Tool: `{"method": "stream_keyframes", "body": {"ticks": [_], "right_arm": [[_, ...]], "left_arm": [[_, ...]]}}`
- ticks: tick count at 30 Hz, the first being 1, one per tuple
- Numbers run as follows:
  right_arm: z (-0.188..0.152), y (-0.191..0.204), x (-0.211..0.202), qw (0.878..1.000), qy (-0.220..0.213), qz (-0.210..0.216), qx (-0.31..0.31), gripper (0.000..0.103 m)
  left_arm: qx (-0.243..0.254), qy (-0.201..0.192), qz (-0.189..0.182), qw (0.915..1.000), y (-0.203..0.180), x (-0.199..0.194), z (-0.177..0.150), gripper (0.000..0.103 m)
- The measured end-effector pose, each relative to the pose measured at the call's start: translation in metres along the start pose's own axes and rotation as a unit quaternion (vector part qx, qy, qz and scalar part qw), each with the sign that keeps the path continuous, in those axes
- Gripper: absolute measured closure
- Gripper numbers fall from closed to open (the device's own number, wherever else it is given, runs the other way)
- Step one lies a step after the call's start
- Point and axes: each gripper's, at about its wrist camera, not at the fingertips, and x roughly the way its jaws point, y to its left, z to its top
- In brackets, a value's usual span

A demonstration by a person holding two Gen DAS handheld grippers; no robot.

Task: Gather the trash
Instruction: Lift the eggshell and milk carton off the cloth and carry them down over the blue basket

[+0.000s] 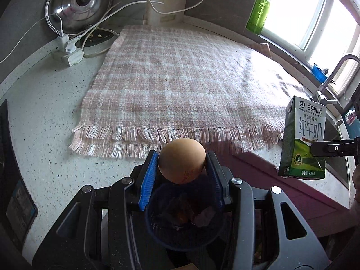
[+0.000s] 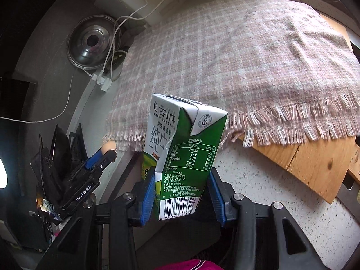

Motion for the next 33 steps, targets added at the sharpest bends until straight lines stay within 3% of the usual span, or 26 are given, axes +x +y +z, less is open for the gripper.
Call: {"method": "stream_keyframes", "body": {"ticks": [17, 33], "right_arm": [[-0.081, 0.017, 0.021, 0.997, 0.022, -0.061, -0.030, 0.057], [-0.107, 0.005, 0.083, 0.985, 0.064, -0.121, -0.102, 0.057]], "left_arm": [[0.016, 0.047, -0.028, 0.9984, -0.006, 0.014, -0.070, 0.059], [0.000, 0.117, -0.008, 0.9931, -0.013, 0.076, -0.129, 0.059]]}}
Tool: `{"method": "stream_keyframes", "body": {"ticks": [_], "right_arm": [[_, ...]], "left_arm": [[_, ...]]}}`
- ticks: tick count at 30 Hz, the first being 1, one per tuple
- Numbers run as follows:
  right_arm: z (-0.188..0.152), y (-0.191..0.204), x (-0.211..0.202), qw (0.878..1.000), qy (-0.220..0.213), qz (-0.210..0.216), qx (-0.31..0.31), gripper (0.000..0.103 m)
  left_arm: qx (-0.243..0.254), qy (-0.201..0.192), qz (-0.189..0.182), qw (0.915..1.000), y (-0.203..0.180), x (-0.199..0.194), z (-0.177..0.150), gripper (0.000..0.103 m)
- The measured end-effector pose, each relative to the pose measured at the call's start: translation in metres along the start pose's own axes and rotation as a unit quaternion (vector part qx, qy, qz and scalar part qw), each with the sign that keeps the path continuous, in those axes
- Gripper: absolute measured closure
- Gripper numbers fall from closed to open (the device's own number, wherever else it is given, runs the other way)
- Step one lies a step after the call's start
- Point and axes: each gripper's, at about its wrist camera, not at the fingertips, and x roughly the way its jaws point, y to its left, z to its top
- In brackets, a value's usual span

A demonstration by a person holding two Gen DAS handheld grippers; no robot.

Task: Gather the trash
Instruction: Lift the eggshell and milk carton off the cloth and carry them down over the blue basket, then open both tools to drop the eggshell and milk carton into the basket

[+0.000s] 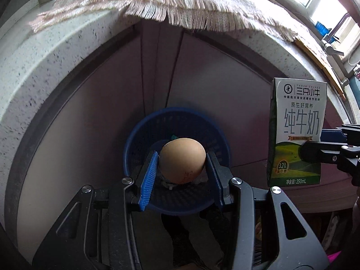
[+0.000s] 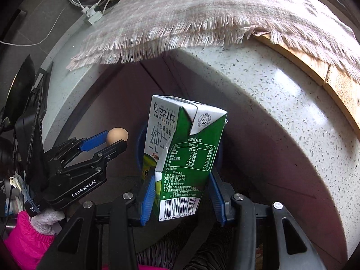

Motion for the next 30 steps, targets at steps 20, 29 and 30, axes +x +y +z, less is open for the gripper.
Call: {"method": "stream_keyframes", "body": {"ticks": [20, 29, 30], "right_arm": [[0.001, 0.017, 0.052, 0.999, 0.020, -0.029, -0.040, 0.057], [0.001, 0.021, 0.053, 0.998, 0.019, -0.036, -0.046, 0.057], [0.001, 0.022, 0.053, 0.998, 0.018, -0.036, -0.046, 0.057]], "left_arm": [[-0.016, 0.021, 0.028, 0.9993, 0.018, 0.047, -0.004, 0.059], [-0.016, 0.014, 0.029, 0.9994, 0.022, 0.048, 0.006, 0.059], [-0.015, 0.013, 0.028, 0.9994, 0.022, 0.047, 0.007, 0.059]]}}
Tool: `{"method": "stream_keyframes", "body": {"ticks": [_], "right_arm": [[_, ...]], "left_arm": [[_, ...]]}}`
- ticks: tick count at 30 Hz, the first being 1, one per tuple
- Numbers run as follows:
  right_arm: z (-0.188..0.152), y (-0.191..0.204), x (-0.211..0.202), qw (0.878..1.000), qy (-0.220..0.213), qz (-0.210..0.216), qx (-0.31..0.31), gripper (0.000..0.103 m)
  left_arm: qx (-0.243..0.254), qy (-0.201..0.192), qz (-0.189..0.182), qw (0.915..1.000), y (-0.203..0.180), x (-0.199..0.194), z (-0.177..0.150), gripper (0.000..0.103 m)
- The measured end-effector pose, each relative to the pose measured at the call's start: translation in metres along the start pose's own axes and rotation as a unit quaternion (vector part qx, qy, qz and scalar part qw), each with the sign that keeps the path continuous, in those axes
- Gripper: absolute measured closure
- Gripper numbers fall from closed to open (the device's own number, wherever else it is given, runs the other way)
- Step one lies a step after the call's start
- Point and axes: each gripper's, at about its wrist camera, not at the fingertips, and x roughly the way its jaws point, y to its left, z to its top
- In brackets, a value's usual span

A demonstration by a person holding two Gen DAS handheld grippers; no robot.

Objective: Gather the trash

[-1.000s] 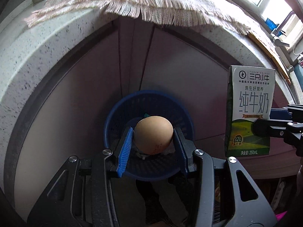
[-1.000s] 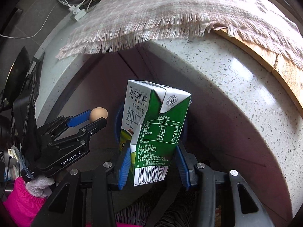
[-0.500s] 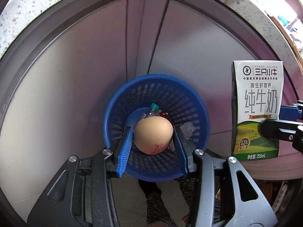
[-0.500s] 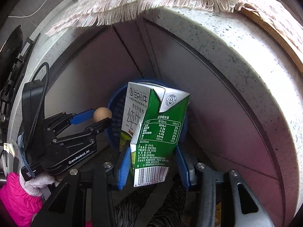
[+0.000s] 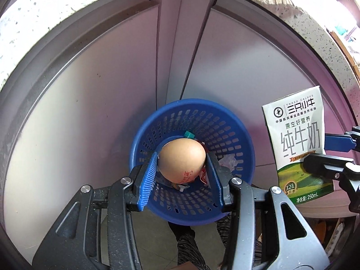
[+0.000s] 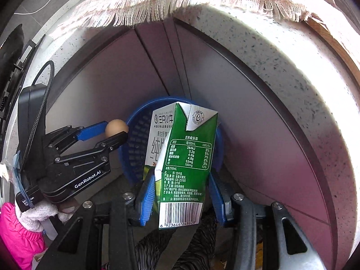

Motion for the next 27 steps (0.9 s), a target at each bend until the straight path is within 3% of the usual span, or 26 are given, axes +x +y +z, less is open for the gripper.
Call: {"method": "stream_keyframes", "body": {"ticks": [7, 11, 27], "right_arm": [[0.006, -0.003, 0.001, 1.000, -0.002, 0.001, 0.001, 0.055], [0.011, -0.002, -0.001, 1.000, -0.004, 0.003, -0.001, 0.055], [0.008, -0.010, -0.035, 0.999, -0.031, 0.014, 0.018, 0.054]], "left_arm": [[0.000, -0.001, -0.001, 1.0000, -0.001, -0.003, 0.003, 0.057], [-0.001, -0.005, 0.000, 1.0000, -0.002, -0.005, 0.004, 0.044], [-0.001, -0.031, -0.005, 0.9995, -0.008, -0.043, 0.015, 0.044]]}}
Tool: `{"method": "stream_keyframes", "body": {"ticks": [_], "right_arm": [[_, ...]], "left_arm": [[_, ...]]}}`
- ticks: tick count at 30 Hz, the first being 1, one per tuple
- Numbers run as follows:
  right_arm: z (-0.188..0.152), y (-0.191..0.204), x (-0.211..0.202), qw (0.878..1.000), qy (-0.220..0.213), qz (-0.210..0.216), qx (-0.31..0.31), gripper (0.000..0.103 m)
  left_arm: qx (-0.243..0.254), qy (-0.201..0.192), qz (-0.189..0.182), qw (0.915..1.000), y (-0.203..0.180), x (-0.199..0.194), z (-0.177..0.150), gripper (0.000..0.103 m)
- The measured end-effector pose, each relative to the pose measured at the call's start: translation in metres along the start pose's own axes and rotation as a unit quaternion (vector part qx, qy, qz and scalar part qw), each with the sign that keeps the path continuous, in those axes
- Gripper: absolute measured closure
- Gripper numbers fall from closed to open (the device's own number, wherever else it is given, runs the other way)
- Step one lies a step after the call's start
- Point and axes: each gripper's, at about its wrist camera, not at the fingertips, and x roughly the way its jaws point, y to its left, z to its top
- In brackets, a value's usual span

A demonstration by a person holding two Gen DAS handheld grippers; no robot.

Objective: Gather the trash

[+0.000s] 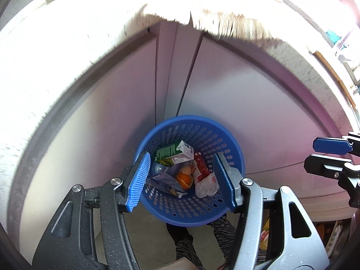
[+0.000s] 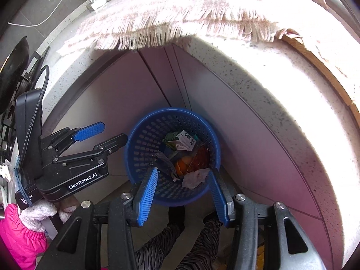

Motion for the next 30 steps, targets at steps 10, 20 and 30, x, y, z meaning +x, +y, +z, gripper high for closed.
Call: {"method": "stream_keyframes", "body": {"ticks": [10, 20, 30], "right_arm": [[0.004, -0.011, -0.066, 0.998, -0.056, 0.009, 0.012, 0.054], [0.029, -0.033, -0.148, 0.990, -0.138, 0.015, 0.011, 0.047], [0.057, -0.066, -0.220, 0.971, -0.238, 0.006, 0.016, 0.025]], "left_arm": [[0.017, -0.052, -0.001, 0.9985, -0.015, -0.068, 0.027, 0.044], [0.015, -0.127, -0.009, 0.9918, -0.049, -0.143, 0.070, 0.042], [0.008, -0.213, -0.011, 0.9769, -0.089, -0.205, 0.131, 0.016]]}}
